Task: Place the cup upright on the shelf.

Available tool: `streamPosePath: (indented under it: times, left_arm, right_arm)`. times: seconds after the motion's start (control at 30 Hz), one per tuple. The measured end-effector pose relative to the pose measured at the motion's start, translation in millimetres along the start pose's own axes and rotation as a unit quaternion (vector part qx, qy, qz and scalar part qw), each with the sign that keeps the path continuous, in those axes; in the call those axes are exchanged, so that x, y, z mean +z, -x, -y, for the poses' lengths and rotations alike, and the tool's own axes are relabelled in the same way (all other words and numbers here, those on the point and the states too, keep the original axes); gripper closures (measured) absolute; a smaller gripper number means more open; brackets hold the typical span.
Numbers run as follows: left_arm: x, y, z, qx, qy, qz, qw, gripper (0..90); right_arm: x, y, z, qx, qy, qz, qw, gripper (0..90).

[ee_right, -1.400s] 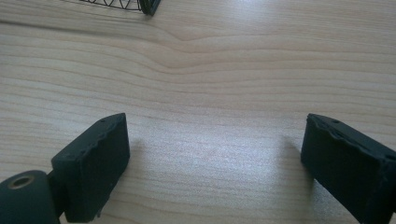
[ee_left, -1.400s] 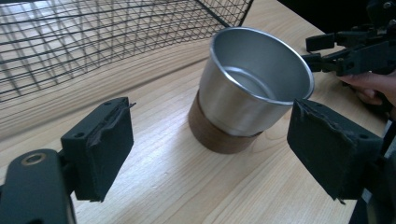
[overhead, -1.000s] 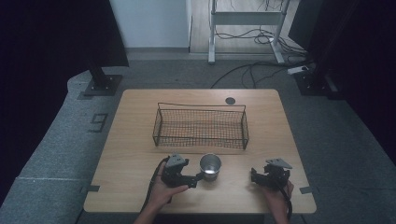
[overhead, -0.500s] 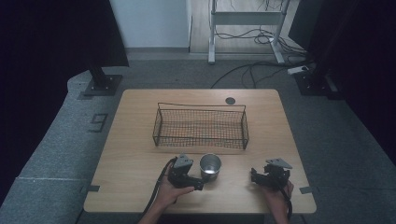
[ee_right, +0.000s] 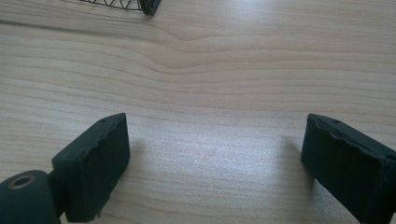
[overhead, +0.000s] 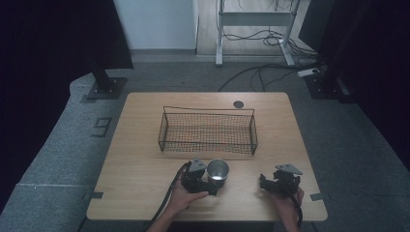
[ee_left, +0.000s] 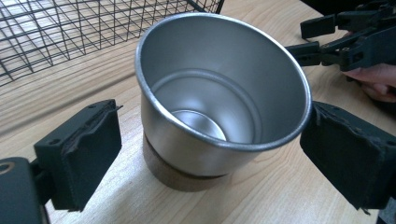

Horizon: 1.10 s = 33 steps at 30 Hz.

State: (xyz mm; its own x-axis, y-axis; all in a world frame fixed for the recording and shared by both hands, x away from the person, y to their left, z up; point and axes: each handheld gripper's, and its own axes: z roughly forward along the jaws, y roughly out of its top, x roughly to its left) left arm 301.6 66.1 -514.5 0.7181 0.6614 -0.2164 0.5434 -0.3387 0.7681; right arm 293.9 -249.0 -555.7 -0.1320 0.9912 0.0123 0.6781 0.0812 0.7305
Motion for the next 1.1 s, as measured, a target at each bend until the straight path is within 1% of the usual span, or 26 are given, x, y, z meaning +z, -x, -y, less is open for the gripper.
streamPosePath:
  times: [0.23, 0.3, 0.33, 0.4, 0.43, 0.47, 0.5, 0.53, 0.57, 0.6, 0.67, 0.83, 1.1]
  left_arm:
    - [9.2, 4.6, -2.8, 0.009, -0.014, -0.004, 0.9998, 5.7]
    - [14.4, 7.6, -5.3, 0.013, -0.019, -0.012, 0.9997, 6.1]
    - [14.4, 7.6, -5.3, 0.013, -0.019, -0.012, 0.9997, 6.2]
    - [17.1, 8.6, -6.6, 0.014, -0.019, -0.019, 0.9995, 6.7]
    - [19.2, 8.4, -7.0, 0.014, -0.019, -0.024, 0.9994, 8.0]
    - [19.2, 8.4, -7.0, 0.014, -0.019, -0.024, 0.9994, 9.0]
    - [20.9, 8.0, -7.0, 0.014, -0.019, -0.029, 0.9993, 10.2]
    - [20.9, 8.0, -7.0, 0.014, -0.019, -0.029, 0.9993, 11.5]
    - [21.9, 7.9, -7.0, 0.013, -0.019, -0.033, 0.9992, 11.5]
    - [23.8, 8.3, -7.4, 0.01, -0.02, -0.039, 0.999, 14.0]
    - [24.6, 9.8, -7.6, 0.016, -0.018, -0.045, 0.9987, 16.5]
    - [24.2, 9.9, -6.7, 0.022, -0.016, -0.046, 0.9986, 17.4]
    - [22.7, 10.6, -5.8, 0.024, -0.01, -0.048, 0.9985, 17.5]
  right_arm:
    - [0.0, 0.0, 0.0, 0.0, 0.0, 0.0, 1.0, 7.7]
    - [0.0, 0.0, 0.0, 0.0, 0.0, 0.0, 1.0, 7.7]
    - [0.0, 0.0, 0.0, 0.0, 0.0, 0.0, 1.0, 7.7]
    - [0.0, 0.0, 0.0, 0.0, 0.0, 0.0, 1.0, 7.7]
    - [-0.1, 0.0, 0.0, 0.0, -0.001, 0.001, 1.0, 7.7]
    - [-0.1, 0.0, 0.0, 0.0, -0.001, 0.001, 1.0, 7.7]
    - [0.0, 0.0, 0.0, 0.0, 0.0, 0.0, 1.0, 7.7]
    - [0.0, 0.0, 0.0, 0.0, 0.0, 0.0, 1.0, 7.7]
    - [-0.1, 0.0, 0.0, 0.0, -0.001, 0.001, 1.0, 7.7]
    - [0.0, 0.0, 0.0, 0.0, 0.0, 0.0, 1.0, 7.7]
    - [0.0, 0.0, 0.0, 0.0, 0.0, 0.0, 1.0, 7.7]
    - [0.0, 0.0, 0.0, 0.0, 0.0, 0.0, 1.0, 7.7]
    - [0.0, 0.0, 0.0, 0.0, 0.0, 0.0, 1.0, 7.7]
